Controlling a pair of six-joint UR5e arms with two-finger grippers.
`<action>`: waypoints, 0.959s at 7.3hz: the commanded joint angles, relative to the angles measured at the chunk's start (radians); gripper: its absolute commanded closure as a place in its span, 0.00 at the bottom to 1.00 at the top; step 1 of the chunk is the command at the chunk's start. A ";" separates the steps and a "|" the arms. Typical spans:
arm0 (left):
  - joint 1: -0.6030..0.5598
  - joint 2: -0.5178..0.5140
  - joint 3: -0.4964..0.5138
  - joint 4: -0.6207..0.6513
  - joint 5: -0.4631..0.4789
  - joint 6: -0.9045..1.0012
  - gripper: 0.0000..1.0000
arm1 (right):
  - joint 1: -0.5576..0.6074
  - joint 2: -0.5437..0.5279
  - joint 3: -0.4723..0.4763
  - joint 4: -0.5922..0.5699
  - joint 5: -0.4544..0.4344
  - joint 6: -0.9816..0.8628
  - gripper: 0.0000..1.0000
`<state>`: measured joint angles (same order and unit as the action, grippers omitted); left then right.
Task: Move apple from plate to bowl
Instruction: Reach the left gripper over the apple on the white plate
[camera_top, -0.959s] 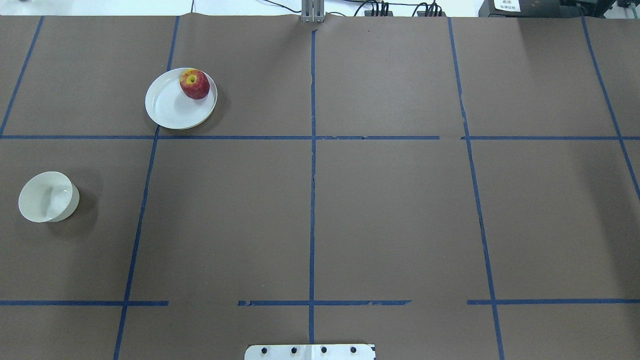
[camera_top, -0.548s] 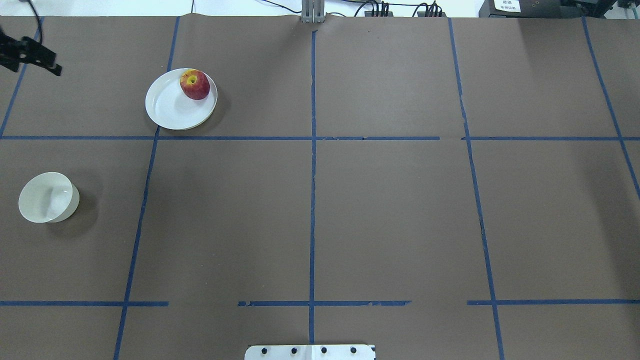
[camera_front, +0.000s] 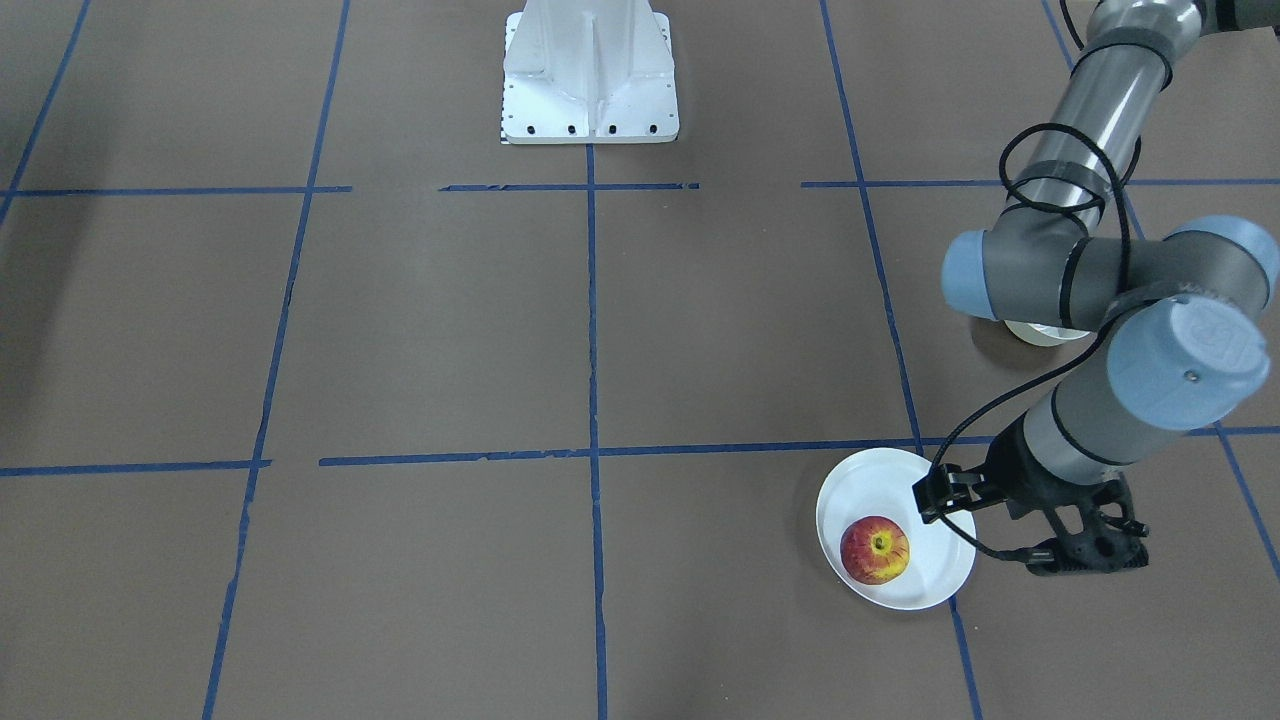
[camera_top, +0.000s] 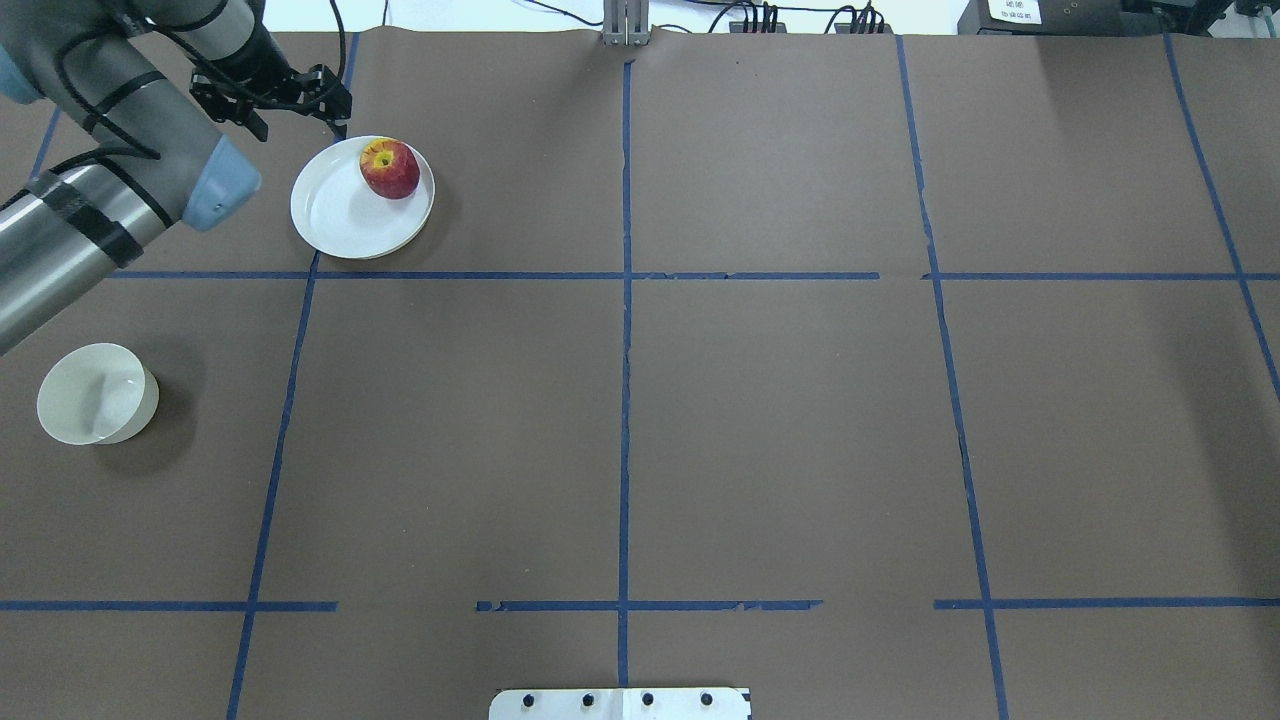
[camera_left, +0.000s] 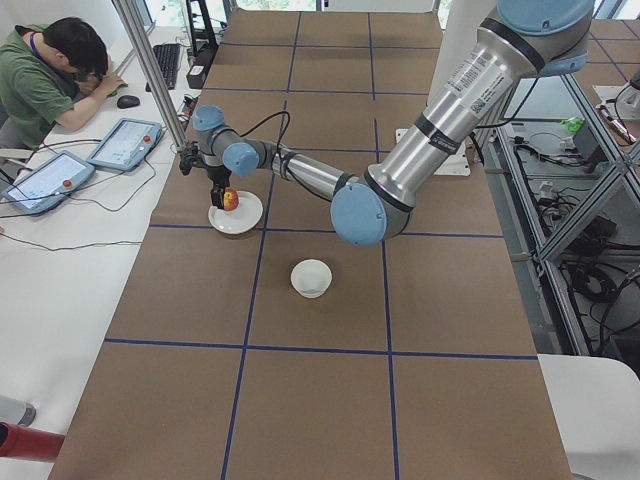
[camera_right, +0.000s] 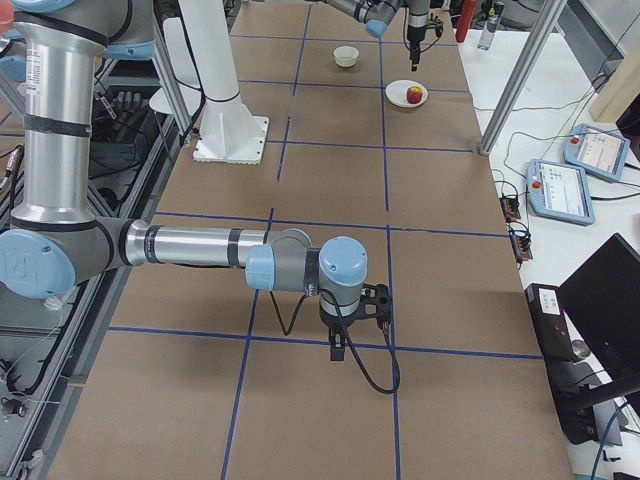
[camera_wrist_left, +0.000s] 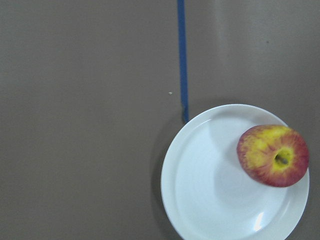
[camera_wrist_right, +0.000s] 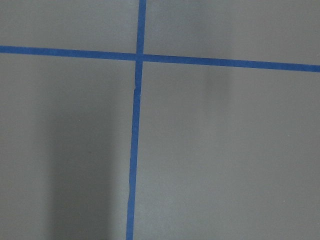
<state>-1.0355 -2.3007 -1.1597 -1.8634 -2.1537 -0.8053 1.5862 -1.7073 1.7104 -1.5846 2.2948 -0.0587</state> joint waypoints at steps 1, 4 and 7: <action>0.038 -0.060 0.104 -0.052 0.047 -0.130 0.00 | 0.000 0.000 0.000 0.000 0.000 0.000 0.00; 0.074 -0.074 0.155 -0.187 0.104 -0.224 0.00 | 0.000 0.000 0.000 0.000 0.000 0.000 0.00; 0.101 -0.074 0.193 -0.252 0.150 -0.229 0.00 | 0.000 0.000 0.002 0.000 0.002 0.000 0.00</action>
<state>-0.9440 -2.3742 -0.9761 -2.0939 -2.0106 -1.0317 1.5861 -1.7073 1.7106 -1.5846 2.2962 -0.0583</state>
